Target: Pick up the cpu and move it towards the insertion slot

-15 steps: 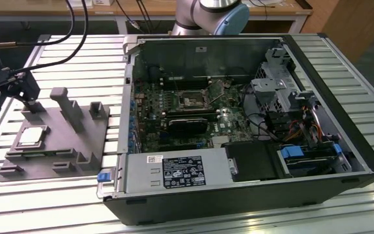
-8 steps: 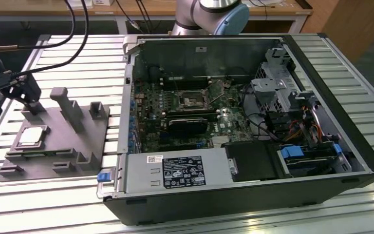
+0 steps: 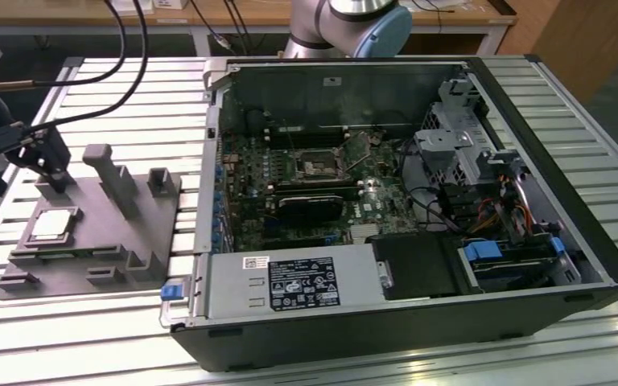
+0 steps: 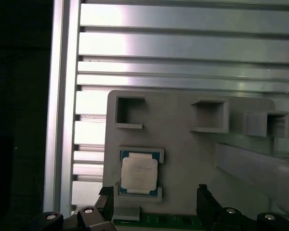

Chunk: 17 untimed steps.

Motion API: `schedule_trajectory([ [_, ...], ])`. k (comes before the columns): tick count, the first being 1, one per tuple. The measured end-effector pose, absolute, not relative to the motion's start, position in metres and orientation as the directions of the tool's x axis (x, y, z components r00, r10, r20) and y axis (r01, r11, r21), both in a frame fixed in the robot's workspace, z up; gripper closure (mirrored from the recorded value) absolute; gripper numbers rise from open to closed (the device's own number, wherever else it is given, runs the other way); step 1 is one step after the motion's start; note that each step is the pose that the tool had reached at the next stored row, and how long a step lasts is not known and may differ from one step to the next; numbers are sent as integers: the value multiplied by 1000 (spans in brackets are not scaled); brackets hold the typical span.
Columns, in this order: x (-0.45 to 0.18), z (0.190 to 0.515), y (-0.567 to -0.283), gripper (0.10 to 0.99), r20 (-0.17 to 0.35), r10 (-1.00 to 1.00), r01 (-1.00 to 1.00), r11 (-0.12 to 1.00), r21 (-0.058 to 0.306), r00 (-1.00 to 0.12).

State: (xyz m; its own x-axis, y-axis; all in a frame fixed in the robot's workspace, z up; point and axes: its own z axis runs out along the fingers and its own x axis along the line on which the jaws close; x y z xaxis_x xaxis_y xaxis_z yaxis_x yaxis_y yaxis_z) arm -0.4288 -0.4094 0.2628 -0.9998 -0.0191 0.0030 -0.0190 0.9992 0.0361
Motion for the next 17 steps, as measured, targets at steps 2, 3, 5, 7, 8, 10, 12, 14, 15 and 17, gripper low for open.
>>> schedule_trajectory([
  [2, -429, 261, -409, 306, 3, -19, -19, 999, 36, -1000],
  [3, -429, 261, -409, 306, 3, -19, -19, 999, 36, -1000],
  [5, -429, 259, -409, 306, 3, -19, -19, 999, 36, -1000],
  [7, -429, 258, -409, 306, 3, -19, -19, 999, 36, -1000],
  [8, -429, 257, -409, 306, 3, -19, -19, 999, 36, -1000],
  [10, -429, 255, -409, 306, 3, -19, -19, 999, 36, -1000],
  [12, -429, 254, -409, 306, 3, -19, -19, 999, 36, -1000],
  [14, -429, 252, -409, 306, 3, -19, -19, 999, 36, -1000],
  [15, -429, 252, -409, 306, 3, -19, -19, 999, 36, -1000],
  [17, -429, 250, -409, 306, 3, -19, -19, 999, 36, -1000],
])
